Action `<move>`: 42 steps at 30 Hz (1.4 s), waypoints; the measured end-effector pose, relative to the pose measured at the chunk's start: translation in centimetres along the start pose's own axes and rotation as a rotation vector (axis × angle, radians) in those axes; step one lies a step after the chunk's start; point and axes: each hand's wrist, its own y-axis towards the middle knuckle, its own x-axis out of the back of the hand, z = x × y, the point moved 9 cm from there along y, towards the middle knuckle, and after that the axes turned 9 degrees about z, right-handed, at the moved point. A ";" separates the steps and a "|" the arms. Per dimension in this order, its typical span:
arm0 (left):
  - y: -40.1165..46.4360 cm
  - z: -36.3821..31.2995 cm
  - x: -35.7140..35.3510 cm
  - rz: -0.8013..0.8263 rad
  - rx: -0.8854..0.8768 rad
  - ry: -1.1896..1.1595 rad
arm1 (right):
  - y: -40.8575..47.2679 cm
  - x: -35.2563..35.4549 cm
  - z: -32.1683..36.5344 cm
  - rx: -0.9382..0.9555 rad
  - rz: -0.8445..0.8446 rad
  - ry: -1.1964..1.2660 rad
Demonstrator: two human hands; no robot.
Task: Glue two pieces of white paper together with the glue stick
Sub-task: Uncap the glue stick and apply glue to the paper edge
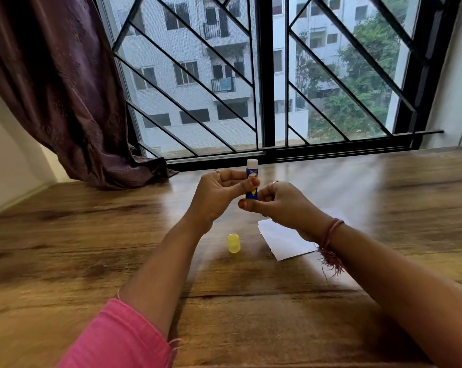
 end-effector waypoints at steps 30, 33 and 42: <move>0.3 0.8 -0.7 0.040 0.009 0.006 | -0.1 -0.4 -0.2 -0.066 0.052 -0.082; 0.3 0.8 -0.8 0.041 0.008 0.020 | 0.0 -0.3 -0.7 -0.100 0.111 -0.033; 0.3 1.0 -0.6 0.032 0.011 0.029 | -0.2 -0.6 -0.9 -0.080 0.103 0.146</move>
